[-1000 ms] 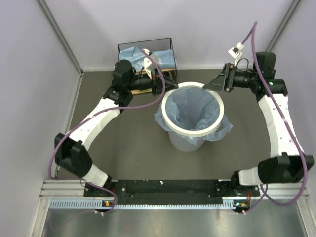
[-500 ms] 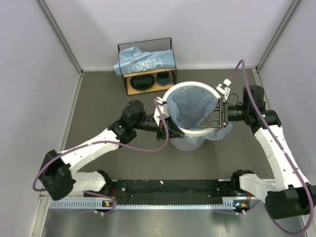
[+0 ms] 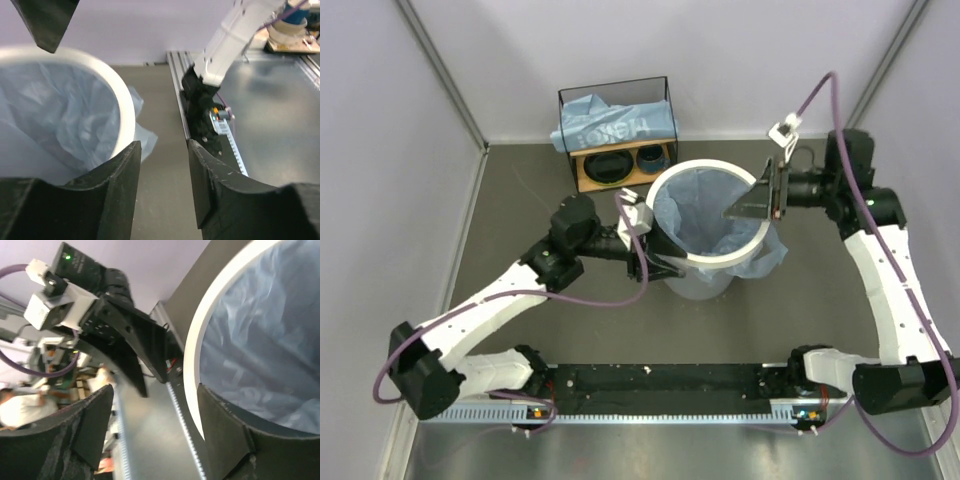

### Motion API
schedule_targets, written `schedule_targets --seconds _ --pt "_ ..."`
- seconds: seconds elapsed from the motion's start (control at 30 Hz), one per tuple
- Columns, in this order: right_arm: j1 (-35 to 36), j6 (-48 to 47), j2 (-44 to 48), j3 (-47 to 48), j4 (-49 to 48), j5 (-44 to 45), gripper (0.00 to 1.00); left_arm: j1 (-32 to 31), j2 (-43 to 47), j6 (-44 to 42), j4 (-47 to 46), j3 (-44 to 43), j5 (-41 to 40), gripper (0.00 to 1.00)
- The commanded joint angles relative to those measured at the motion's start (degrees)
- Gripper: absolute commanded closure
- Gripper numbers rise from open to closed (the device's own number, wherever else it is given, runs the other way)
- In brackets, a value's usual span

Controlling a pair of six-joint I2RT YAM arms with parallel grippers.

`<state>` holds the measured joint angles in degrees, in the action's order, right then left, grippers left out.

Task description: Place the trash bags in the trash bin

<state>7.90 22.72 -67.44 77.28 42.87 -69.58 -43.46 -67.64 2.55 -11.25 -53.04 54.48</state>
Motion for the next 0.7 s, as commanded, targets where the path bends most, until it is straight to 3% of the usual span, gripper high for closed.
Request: schedule_targets --seconds 0.0,0.1,0.2,0.3,0.67 --pt "-0.8 -3.9 -1.2 13.0 0.5 10.4 0.28 3.5 5.2 -0.8 6.6 -8.2 -2.3 0.48" --pt "-0.6 -12.8 -5.2 20.9 6.6 22.5 0.23 12.1 5.3 -0.8 11.0 -12.5 -1.5 0.44" --pt "0.0 -21.5 -9.5 28.0 11.2 40.1 0.22 17.6 5.7 -2.1 14.7 -14.1 -1.9 0.43" --pt "0.6 -28.0 -14.7 32.4 16.1 48.7 0.21 19.9 6.5 -5.0 15.7 -14.3 -2.7 0.42" --pt "2.9 -36.4 -22.0 29.8 20.5 51.0 0.21 21.1 9.1 -6.4 14.8 -9.2 -4.6 0.41"
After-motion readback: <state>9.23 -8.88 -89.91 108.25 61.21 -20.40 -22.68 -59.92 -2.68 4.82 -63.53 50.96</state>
